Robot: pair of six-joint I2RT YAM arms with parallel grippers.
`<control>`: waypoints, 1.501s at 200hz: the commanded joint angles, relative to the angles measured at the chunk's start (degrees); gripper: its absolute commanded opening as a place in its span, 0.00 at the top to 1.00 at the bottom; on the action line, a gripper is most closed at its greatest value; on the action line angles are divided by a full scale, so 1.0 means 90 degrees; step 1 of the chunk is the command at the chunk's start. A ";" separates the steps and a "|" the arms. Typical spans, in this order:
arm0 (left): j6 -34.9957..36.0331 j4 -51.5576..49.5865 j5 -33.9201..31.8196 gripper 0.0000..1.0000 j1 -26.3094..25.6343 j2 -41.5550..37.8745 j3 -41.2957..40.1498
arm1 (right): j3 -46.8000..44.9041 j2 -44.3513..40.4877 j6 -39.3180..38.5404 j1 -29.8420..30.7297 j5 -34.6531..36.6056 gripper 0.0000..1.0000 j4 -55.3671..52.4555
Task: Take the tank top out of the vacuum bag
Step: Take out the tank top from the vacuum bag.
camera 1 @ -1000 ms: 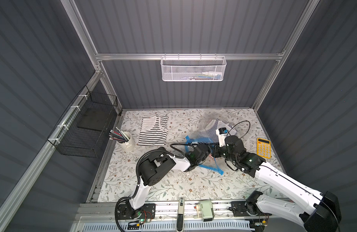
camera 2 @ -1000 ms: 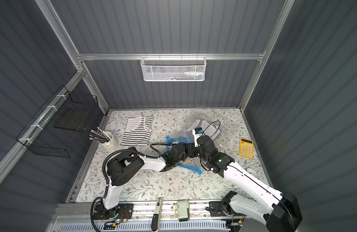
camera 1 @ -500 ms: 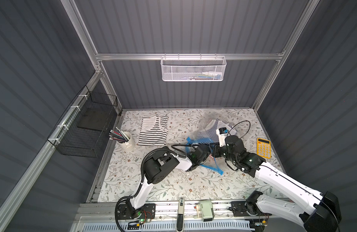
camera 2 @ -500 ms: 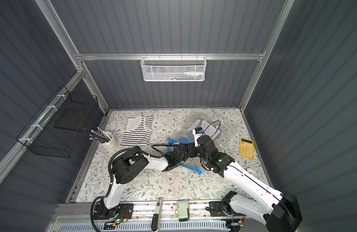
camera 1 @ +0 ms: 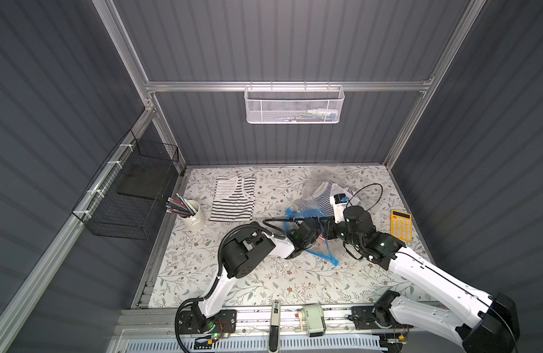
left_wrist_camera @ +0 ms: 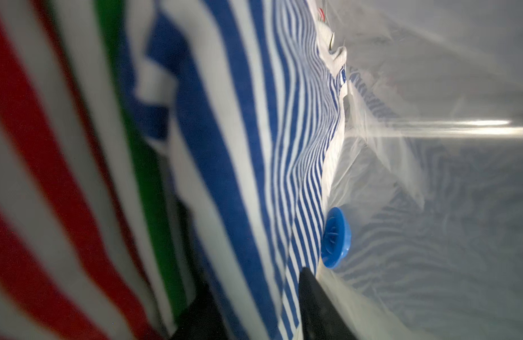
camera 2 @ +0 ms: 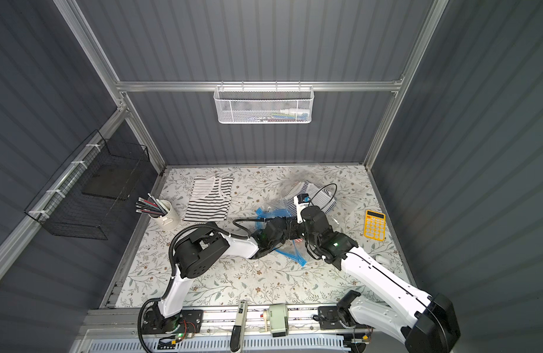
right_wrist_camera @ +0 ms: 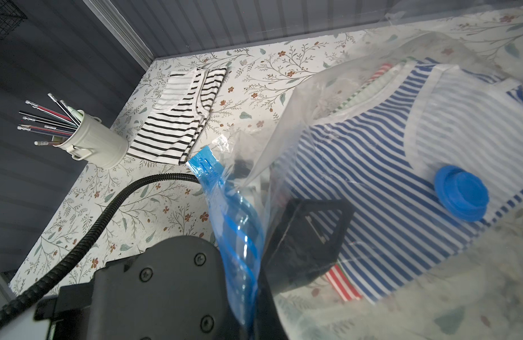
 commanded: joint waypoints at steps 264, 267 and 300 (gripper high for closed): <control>0.0198 0.0390 0.0159 1.00 0.0185 0.0618 0.0562 | -0.0117 0.0002 -0.0077 -0.0118 -0.0165 1.00 0.0157; 0.0193 0.0397 0.0164 1.00 0.0182 0.0596 0.0548 | -0.0117 0.0007 -0.0072 -0.0116 -0.0161 1.00 0.0168; 0.0597 0.0360 0.0321 1.00 0.0237 0.0323 0.0495 | -0.0001 0.0013 -0.0089 -0.0161 -0.0008 1.00 0.0043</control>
